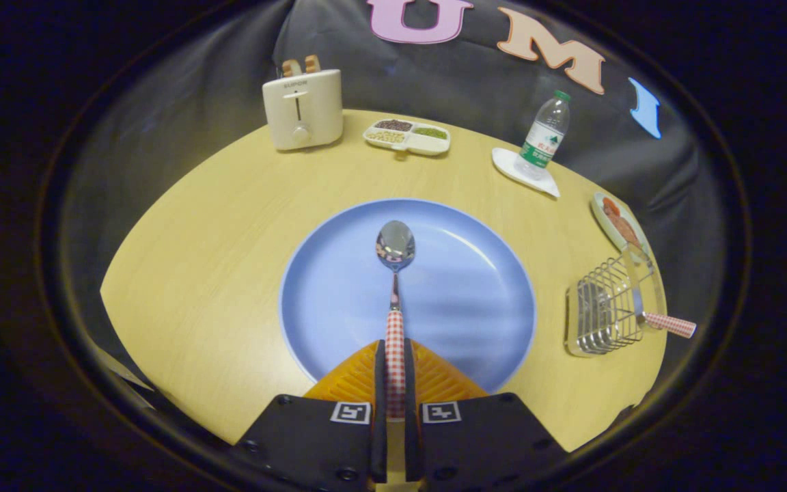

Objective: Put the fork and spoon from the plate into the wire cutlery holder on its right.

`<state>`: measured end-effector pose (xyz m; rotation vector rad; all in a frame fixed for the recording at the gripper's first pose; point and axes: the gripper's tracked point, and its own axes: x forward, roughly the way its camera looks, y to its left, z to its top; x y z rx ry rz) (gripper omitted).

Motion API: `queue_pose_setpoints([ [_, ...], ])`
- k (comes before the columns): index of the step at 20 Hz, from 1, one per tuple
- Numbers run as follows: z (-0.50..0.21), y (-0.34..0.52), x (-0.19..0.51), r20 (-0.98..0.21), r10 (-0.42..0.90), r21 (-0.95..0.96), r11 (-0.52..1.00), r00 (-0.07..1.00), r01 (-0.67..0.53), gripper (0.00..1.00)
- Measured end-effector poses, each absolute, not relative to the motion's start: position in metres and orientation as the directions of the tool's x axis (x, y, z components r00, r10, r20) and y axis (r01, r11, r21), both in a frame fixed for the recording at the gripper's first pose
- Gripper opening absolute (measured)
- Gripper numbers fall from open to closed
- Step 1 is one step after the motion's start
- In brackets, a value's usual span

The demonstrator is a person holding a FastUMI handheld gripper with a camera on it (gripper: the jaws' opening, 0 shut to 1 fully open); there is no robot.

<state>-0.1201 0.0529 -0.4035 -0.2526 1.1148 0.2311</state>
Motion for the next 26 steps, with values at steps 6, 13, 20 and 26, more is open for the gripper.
queue_pose_setpoints([
  [6, -0.383, 0.037, -0.119, -0.915, 0.066, -0.097, 0.921, 0.398, -0.376, 0.13],
  [13, -0.338, -0.001, -0.097, -0.918, 0.07, -0.105, 0.906, 0.39, -0.41, 0.13],
  [20, -0.307, -0.048, -0.079, -0.924, 0.059, -0.123, 0.89, 0.377, -0.44, 0.13],
  [26, -0.284, -0.089, -0.067, -0.932, 0.042, -0.135, 0.882, 0.361, -0.452, 0.13],
])
